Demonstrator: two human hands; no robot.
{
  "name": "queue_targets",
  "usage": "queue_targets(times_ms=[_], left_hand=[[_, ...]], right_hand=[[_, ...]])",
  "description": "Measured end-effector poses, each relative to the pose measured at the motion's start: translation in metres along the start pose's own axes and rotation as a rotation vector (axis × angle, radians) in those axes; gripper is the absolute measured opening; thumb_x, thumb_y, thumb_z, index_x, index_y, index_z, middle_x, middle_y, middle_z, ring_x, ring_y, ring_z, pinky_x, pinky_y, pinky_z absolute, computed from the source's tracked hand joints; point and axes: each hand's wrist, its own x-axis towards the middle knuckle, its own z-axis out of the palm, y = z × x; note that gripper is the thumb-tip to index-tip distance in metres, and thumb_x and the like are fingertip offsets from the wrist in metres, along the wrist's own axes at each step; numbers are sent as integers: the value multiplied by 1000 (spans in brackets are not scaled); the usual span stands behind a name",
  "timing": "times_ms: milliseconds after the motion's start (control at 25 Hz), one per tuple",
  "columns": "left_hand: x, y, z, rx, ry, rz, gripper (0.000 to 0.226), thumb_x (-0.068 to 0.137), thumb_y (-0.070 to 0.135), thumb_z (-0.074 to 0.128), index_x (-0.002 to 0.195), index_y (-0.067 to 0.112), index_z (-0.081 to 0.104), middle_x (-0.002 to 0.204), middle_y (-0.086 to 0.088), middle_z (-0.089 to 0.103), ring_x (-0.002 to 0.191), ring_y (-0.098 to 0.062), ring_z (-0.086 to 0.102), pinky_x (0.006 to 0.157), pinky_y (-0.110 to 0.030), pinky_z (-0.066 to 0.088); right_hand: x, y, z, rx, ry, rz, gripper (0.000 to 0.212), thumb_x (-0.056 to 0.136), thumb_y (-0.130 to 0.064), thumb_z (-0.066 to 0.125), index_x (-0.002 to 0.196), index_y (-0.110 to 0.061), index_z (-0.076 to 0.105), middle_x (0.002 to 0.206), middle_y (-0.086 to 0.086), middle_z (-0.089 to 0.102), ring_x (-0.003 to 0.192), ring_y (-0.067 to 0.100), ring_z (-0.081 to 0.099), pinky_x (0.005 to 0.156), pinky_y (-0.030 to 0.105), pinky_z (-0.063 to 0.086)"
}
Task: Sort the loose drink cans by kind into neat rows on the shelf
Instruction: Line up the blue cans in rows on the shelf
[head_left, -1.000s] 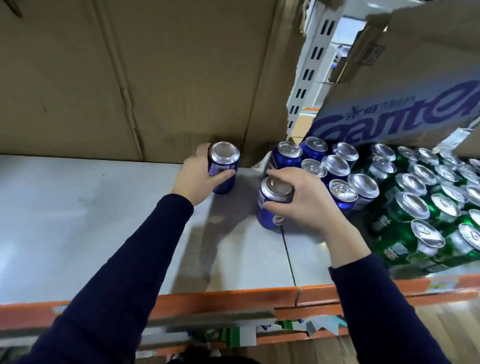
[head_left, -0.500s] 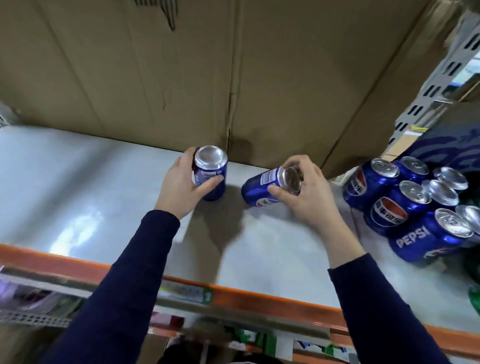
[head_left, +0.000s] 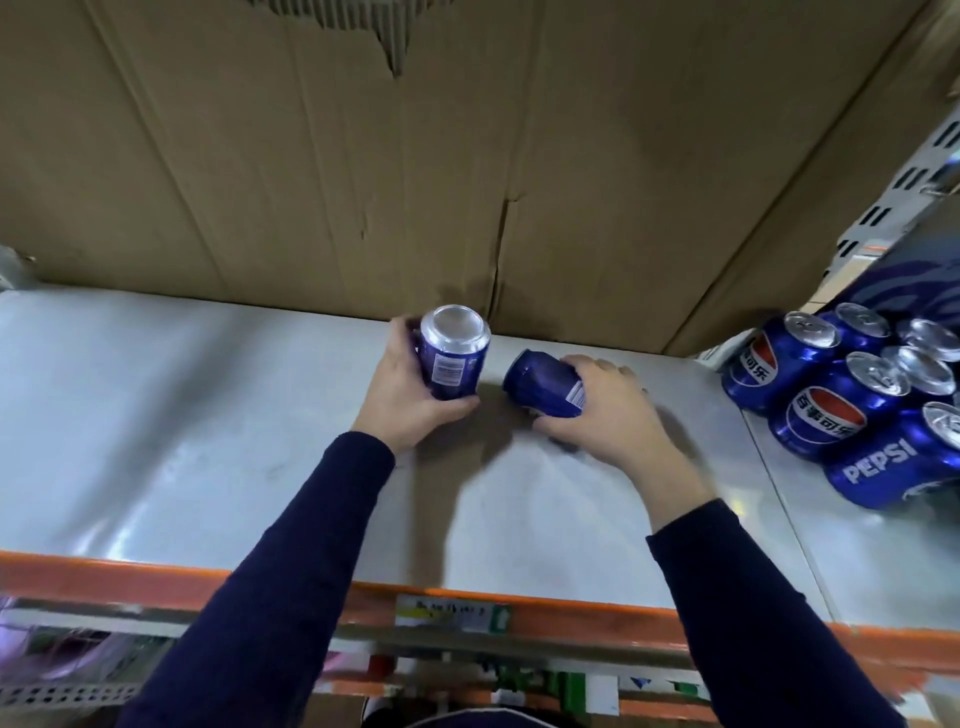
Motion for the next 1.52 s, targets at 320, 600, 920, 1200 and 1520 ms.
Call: queue_targets(times_ms=[320,600,920,1200,1520], left_hand=[[30,36,-67,426,88,115,62,50,60,69,98,23,54,78,15,56,81,-18,52,63,-23,36],[36,22,-55,438,-47,56,69,68,58,66,121,18,50,110,1,57,104,-23,47,83,-33,42],[60,23,-56,421,23,115,59,67,54,79,104,11,61,99,-4,57,92,-17,51,72,-28,40],[75,26,-39,470,48,89,67,62,51,83,103,7,53,102,-2,46,85,-21,52,71,-29,38],[75,15,-41,446,78,91,73,63,44,85,114,4,52,115,-13,54,98,-27,55,75,-27,38]], right_hand=[[6,-4,3,784,118,46,64,55,-43,80,108,-33,45,98,-18,62,93,6,62,76,28,52],[4,6,-8,932,-7,-50,60,67,-37,80,116,-47,47,107,-21,64,102,6,62,76,15,51],[12,1,-29,505,98,45,61,65,-54,80,108,-29,46,110,-2,58,98,16,57,71,26,43],[5,2,-26,424,151,28,56,62,-55,81,101,-24,56,102,-2,62,94,17,58,67,26,43],[6,-8,-21,482,246,-6,58,63,-41,86,110,-25,57,101,-10,61,90,5,56,64,8,38]])
